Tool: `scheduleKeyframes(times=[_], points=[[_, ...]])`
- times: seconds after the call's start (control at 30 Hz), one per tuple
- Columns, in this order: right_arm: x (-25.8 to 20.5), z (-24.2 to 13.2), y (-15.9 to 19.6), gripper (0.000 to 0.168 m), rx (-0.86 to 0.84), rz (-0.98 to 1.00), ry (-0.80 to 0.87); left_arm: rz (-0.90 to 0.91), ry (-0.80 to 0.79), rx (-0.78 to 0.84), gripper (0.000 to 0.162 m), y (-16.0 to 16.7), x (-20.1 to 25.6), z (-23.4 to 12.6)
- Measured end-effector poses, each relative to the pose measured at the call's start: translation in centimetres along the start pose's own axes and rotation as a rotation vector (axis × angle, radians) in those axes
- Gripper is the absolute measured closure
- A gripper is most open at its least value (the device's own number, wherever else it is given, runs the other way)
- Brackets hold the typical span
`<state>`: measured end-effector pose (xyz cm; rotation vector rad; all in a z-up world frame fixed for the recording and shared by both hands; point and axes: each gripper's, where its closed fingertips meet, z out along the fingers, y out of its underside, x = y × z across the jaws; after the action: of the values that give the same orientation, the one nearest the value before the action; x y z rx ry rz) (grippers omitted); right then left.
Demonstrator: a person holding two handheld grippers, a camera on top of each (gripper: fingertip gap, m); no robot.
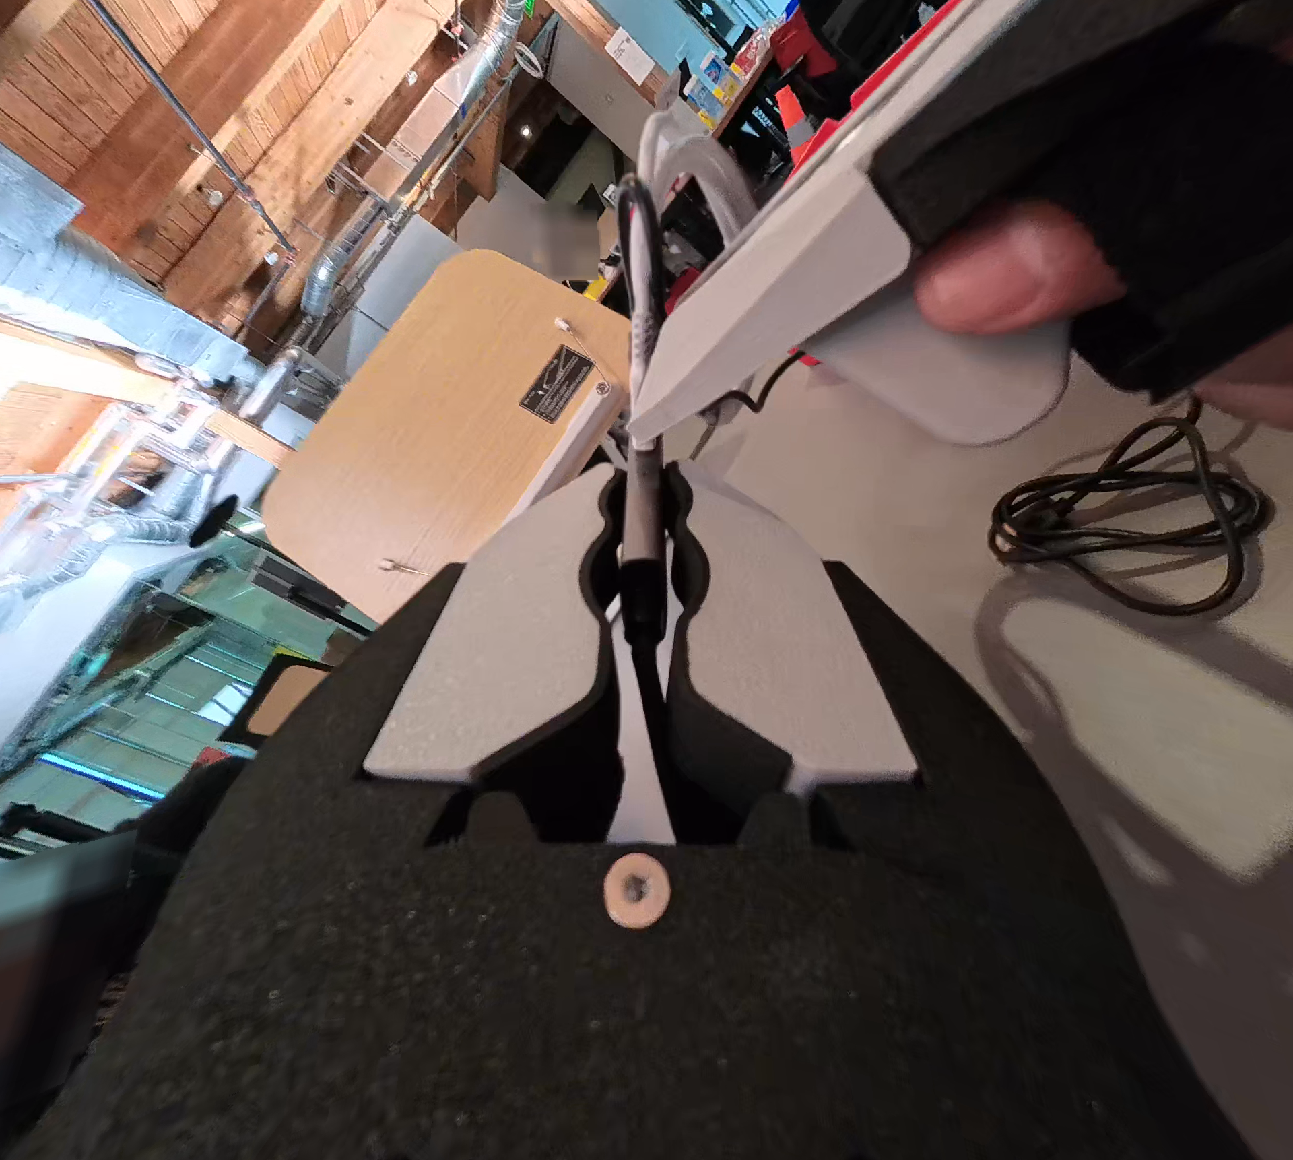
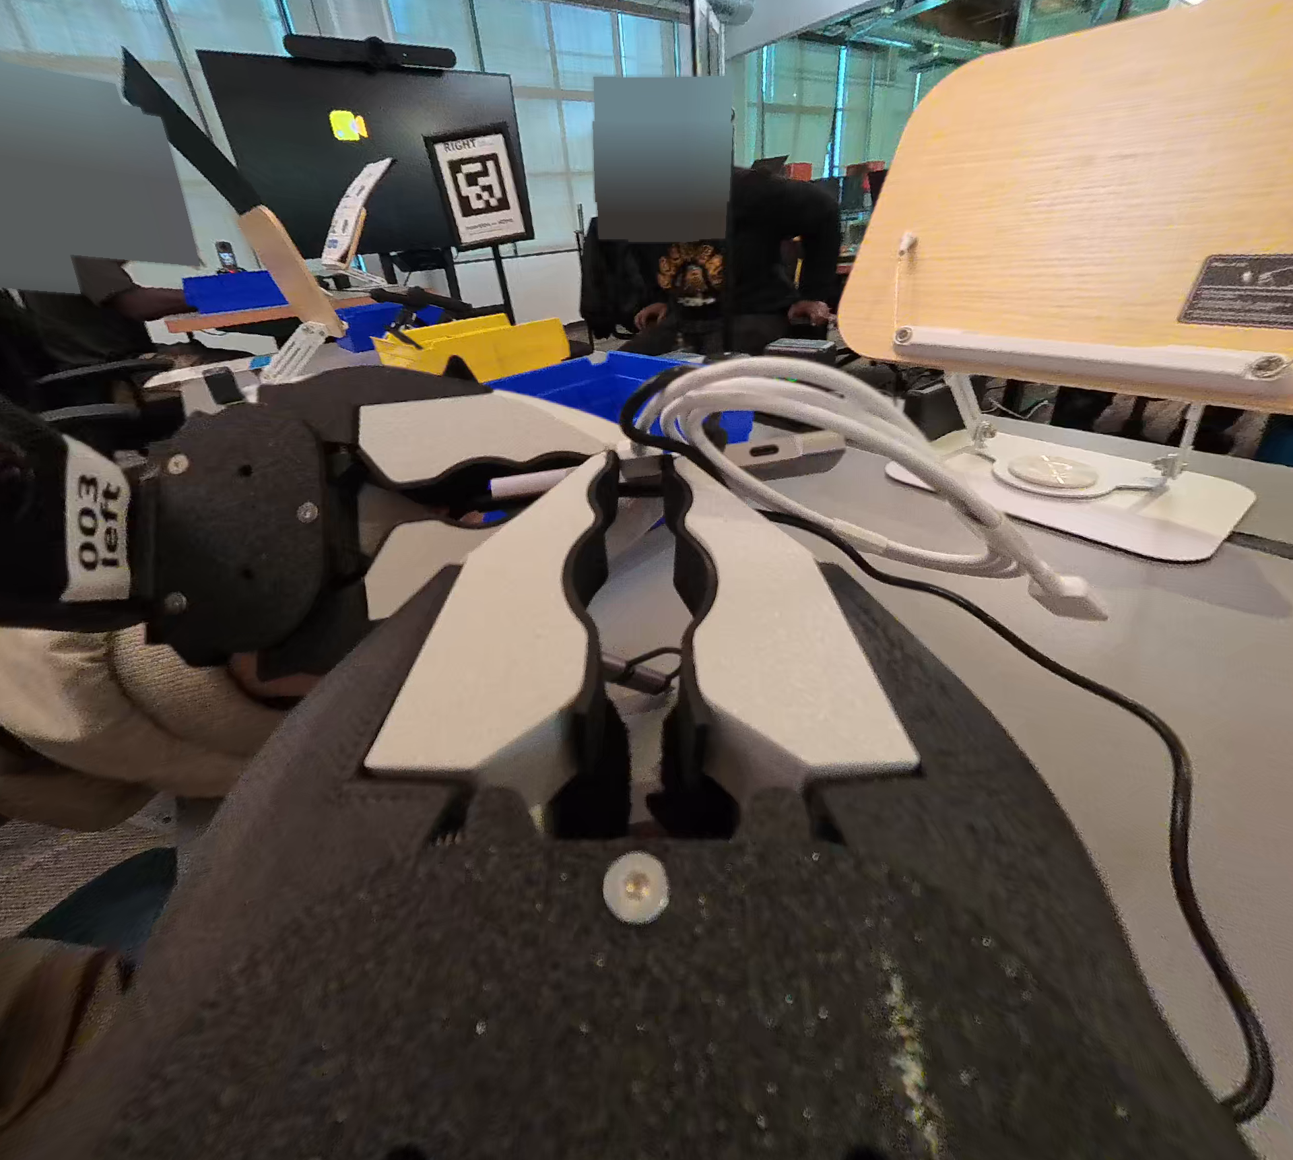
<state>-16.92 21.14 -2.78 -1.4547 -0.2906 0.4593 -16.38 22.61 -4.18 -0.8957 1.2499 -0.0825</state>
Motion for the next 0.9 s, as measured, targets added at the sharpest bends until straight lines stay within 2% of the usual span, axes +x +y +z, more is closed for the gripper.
scheduleKeyframes(times=[0.2,0.33,0.57,0.8,0.9], points=[[-0.3,-0.5,-1.1,0.158,0.052,-0.084,0.083,-0.024,-0.008,-0.017,0.152,-0.9,-0.6,0.0],[-0.6,-0.9,-1.9,0.159,0.103,-0.101,0.078,-0.086,0.024,-0.003,0.152,-1.6,-0.7,-0.1],[-0.2,-1.1,-1.3,0.159,0.079,-0.072,0.074,-0.159,0.092,-0.015,0.152,-1.2,0.2,0.2],[0.2,-0.5,0.0,0.158,0.026,-0.063,0.09,-0.072,0.063,-0.056,0.152,0.1,0.7,0.5],[0.3,0.2,2.0,0.158,-0.102,0.094,-0.008,0.059,0.01,-0.092,0.152,1.9,0.9,0.4]])
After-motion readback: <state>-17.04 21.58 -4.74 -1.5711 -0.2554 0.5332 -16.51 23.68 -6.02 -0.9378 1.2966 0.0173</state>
